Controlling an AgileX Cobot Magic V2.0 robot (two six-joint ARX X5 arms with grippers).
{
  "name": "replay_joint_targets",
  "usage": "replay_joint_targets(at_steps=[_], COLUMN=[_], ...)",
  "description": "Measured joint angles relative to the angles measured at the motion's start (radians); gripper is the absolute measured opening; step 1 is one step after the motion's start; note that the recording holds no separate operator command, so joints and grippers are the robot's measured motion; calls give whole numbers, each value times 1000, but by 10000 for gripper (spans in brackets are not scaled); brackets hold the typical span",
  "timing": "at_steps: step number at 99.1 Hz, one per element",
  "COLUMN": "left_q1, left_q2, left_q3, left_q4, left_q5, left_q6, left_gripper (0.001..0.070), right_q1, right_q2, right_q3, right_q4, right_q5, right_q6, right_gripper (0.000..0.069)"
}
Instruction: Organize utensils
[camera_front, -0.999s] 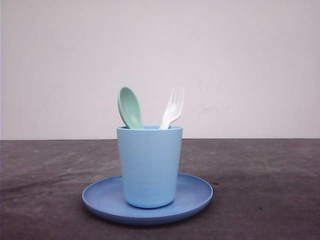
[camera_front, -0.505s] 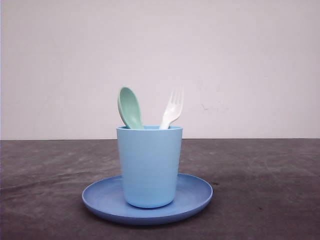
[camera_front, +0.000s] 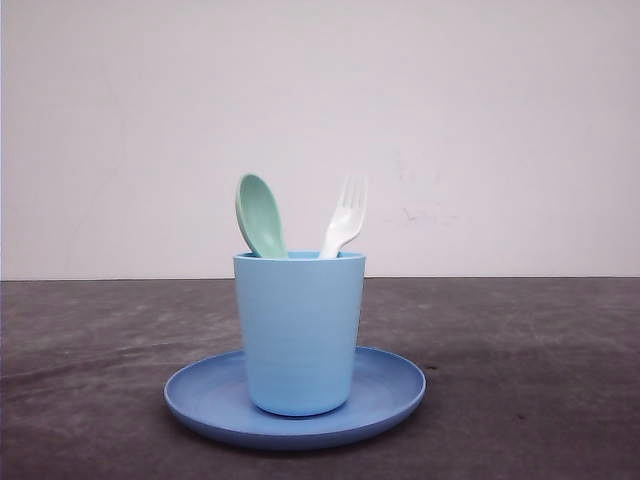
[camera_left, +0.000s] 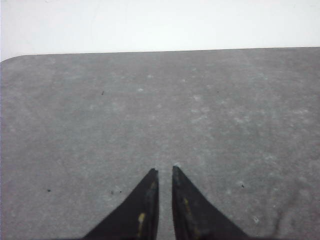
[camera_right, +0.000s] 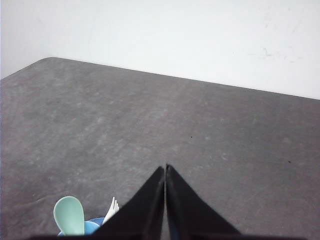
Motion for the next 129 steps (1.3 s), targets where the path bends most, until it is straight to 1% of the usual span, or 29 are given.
replay_joint_targets(at_steps=[59,78,92,101,107,119,129], left_q1=[0,0,0,0,0,0,0], left_q2=[0,0,0,0,0,0,0], left_q3=[0,0,0,0,0,0,0], left_q4=[0,0,1,1,1,1,1], left_q5=[0,0,0,0,0,0,0], left_q6=[0,0,0,0,0,0,0], left_gripper=[24,24,24,24,24,24,24], right_q1=[0,-44,-166,-288,-381,-581,-756], right_q2=[0,-15,-18,-13,-11,-12,-12], right_q3=[0,0,0,0,0,0,0], right_q4=[0,8,24,38,51,71,74], right_q5=[0,-6,-6,-15,-43,-144,-268], right_q6=[-1,-42,-68,-73,-77,-83,-98], right_gripper=[4,4,4,4,4,4,4])
